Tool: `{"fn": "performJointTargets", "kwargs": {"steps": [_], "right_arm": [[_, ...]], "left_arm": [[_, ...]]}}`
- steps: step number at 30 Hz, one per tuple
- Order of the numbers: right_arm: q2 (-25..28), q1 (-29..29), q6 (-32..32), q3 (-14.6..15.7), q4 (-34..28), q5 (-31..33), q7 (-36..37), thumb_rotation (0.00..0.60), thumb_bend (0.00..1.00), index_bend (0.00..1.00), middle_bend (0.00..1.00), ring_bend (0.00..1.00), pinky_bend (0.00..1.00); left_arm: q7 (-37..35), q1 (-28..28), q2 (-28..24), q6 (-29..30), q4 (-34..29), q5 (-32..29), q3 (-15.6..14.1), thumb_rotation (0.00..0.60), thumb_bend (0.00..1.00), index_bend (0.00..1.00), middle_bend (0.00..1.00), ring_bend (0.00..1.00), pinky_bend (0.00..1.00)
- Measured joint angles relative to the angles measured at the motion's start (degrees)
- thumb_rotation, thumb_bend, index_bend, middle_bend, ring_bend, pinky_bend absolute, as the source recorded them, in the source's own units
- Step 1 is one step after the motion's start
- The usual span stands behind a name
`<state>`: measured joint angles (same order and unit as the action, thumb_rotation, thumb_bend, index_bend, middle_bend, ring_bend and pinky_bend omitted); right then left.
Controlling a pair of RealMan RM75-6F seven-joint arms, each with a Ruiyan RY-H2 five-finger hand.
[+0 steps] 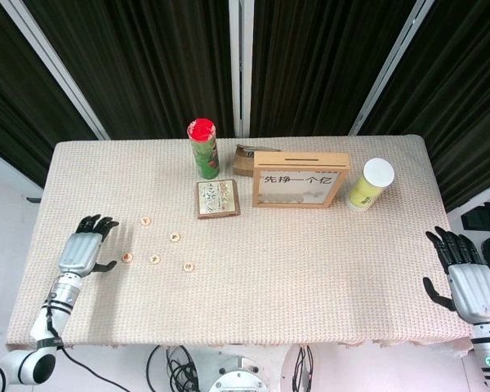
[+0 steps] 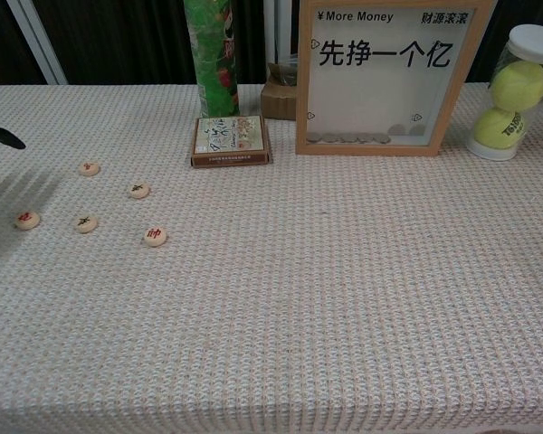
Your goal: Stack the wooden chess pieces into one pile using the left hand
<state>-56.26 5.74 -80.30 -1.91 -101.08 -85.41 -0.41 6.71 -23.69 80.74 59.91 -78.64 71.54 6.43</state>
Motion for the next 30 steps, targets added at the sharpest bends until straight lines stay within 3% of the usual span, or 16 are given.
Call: {"fn": "performJointTargets", "kwargs": {"steps": [30], "right_arm": [[0.66, 0.25, 1.21, 0.04, 0.17, 0.6, 0.98, 0.6, 0.34, 0.0, 0.0, 0.0, 0.0]], "left_arm": [[-4.97, -1.21, 3.34, -1.72, 3.62, 1.18, -1.17, 0.6, 0.24, 0.41, 0.11, 0.0, 0.01]]}}
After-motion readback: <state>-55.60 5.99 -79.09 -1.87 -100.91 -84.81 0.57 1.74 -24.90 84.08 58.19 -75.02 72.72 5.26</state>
